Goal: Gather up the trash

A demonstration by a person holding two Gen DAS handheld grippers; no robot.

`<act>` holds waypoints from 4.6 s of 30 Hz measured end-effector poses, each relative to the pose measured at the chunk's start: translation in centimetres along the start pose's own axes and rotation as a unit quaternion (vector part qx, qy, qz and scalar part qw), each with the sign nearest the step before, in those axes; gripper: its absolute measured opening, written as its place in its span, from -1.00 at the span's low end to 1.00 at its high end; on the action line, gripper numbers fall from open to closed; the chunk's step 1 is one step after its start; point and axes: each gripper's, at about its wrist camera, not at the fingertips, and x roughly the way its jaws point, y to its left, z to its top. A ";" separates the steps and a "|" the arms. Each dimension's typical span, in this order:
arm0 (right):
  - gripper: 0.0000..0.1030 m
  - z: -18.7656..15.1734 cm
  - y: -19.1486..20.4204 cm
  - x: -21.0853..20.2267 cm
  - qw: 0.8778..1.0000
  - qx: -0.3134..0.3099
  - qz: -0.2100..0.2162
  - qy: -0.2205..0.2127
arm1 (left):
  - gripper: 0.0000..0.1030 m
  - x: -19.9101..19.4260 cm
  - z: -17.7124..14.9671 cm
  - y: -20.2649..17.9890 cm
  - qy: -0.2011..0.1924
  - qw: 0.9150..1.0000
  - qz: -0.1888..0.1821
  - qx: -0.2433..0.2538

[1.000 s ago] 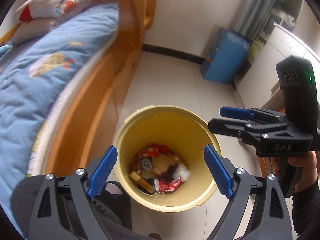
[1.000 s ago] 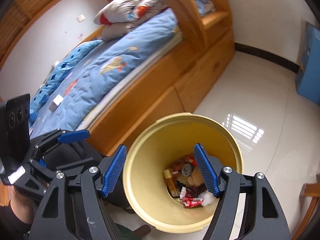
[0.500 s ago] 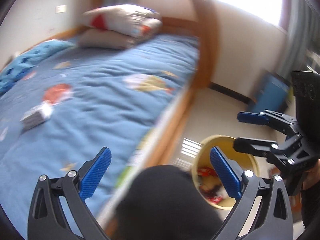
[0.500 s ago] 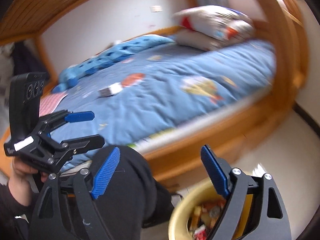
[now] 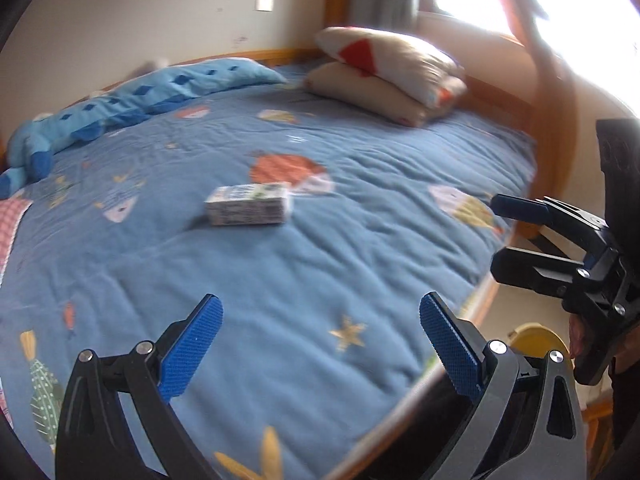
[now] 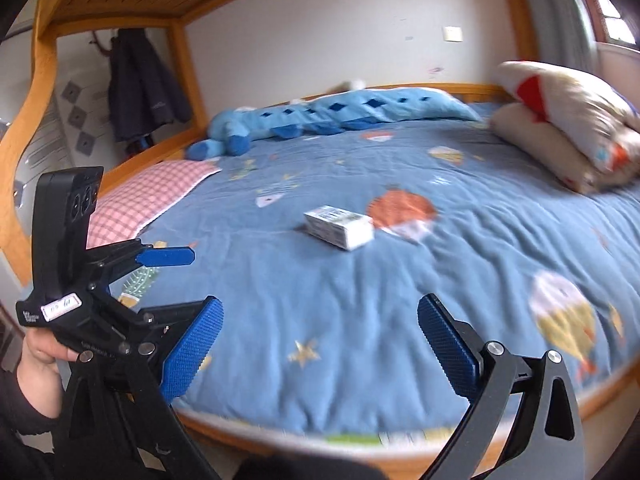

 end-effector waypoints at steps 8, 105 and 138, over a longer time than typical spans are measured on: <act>0.83 4.0 -0.3 7.1 0.997 -0.042 0.042 0.038 | 0.92 2.9 1.2 5.0 0.007 0.998 0.030 -0.048; 0.46 -29.8 -10.1 -19.3 0.904 0.294 -0.275 0.145 | 0.92 3.7 -10.9 -29.8 0.126 0.929 -0.266 0.224; 0.46 -12.8 -0.9 -12.7 0.976 0.124 -0.176 0.036 | 0.92 -3.5 -5.0 -14.6 0.007 0.987 -0.135 0.082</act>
